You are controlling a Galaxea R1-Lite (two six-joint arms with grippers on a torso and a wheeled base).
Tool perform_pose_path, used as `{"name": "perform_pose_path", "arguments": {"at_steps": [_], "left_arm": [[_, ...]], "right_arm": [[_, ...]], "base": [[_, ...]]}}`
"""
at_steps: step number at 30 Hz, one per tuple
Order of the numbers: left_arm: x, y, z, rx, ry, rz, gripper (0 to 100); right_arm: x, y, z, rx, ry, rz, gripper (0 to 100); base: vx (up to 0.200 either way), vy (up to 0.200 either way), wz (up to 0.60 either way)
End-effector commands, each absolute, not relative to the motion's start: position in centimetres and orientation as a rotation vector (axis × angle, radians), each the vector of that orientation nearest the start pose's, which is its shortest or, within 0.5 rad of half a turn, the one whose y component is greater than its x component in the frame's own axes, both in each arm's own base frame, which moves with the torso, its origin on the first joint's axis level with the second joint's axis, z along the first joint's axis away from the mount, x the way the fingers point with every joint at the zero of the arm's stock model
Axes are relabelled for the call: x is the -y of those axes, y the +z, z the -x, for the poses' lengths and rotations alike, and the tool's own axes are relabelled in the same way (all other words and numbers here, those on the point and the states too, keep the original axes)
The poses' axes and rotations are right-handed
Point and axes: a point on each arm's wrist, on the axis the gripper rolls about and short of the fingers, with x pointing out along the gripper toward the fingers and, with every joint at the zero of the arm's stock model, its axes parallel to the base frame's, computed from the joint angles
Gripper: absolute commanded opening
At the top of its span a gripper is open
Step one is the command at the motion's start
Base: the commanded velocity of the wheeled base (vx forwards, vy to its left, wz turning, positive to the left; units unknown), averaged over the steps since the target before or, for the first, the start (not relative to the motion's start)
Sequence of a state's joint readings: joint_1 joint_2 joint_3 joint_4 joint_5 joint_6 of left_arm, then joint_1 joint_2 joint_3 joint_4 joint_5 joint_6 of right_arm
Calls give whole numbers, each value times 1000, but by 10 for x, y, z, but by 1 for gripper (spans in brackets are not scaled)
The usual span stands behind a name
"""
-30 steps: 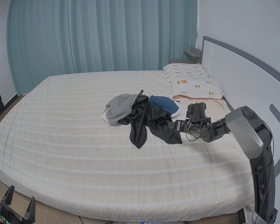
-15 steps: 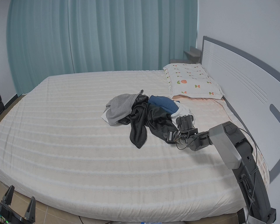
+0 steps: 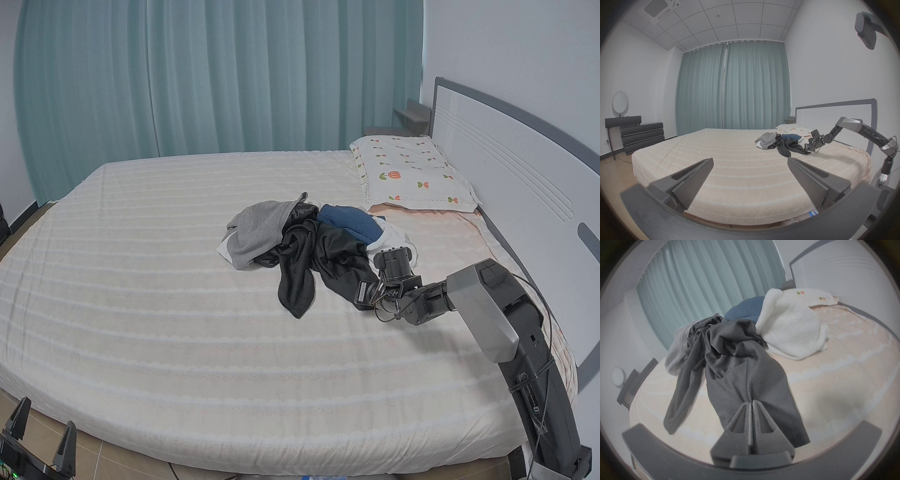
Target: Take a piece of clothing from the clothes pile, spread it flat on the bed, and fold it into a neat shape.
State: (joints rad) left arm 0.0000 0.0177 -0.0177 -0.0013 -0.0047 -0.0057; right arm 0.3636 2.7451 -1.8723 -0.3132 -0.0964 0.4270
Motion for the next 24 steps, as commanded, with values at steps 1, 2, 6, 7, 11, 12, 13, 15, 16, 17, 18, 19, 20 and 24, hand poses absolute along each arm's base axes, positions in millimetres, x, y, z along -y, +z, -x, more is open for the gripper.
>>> {"name": "perform_pose_path", "arguments": {"at_steps": [1, 2, 6, 7, 11, 12, 13, 15, 16, 17, 18, 19, 20, 24], "left_arm": [[0, 76, 23, 2, -5, 6, 100], [0, 76, 23, 2, -5, 6, 100], [0, 76, 23, 2, -5, 5, 100], [0, 76, 23, 0, -5, 6, 100], [0, 76, 23, 2, -5, 6, 100], [0, 76, 23, 0, -5, 6, 100], [0, 76, 23, 2, -5, 6, 100], [0, 76, 23, 0, -3, 6, 100], [0, 76, 23, 0, -3, 6, 100], [0, 76, 23, 0, -3, 6, 100], [0, 76, 23, 0, -5, 6, 100], [0, 76, 23, 2, -5, 6, 100], [0, 76, 23, 0, -5, 6, 100], [0, 76, 23, 2, -5, 6, 100]], "right_arm": [[-180, 16, -478, -624, 191, -401, 0], [-177, 24, -471, -646, 210, -427, 0], [-159, 58, -434, -730, 339, -541, 0], [-153, 66, -424, -742, 372, -573, 0], [-130, 87, -391, -745, 463, -681, 0], [-125, 90, -382, -737, 475, -700, 0], [-124, 90, -381, -736, 475, -702, 0], [-111, 96, -357, -701, 505, -734, 0], [-111, 96, -357, -701, 505, -734, 0], [-111, 96, -357, -701, 505, -734, 0], [-100, 107, -330, -643, 556, -762, 0], [-97, 113, -323, -622, 581, -777, 0], [-96, 115, -320, -612, 592, -783, 0], [-93, 139, -304, -505, 698, -821, 0]], "base": [[0, 0, 0], [0, 0, 0], [0, 0, 0], [0, 0, 0], [0, 0, 0], [0, 0, 0], [0, 0, 0], [0, 0, 0], [0, 0, 0], [0, 0, 0], [0, 0, 0], [0, 0, 0], [0, 0, 0], [0, 0, 0]]}}
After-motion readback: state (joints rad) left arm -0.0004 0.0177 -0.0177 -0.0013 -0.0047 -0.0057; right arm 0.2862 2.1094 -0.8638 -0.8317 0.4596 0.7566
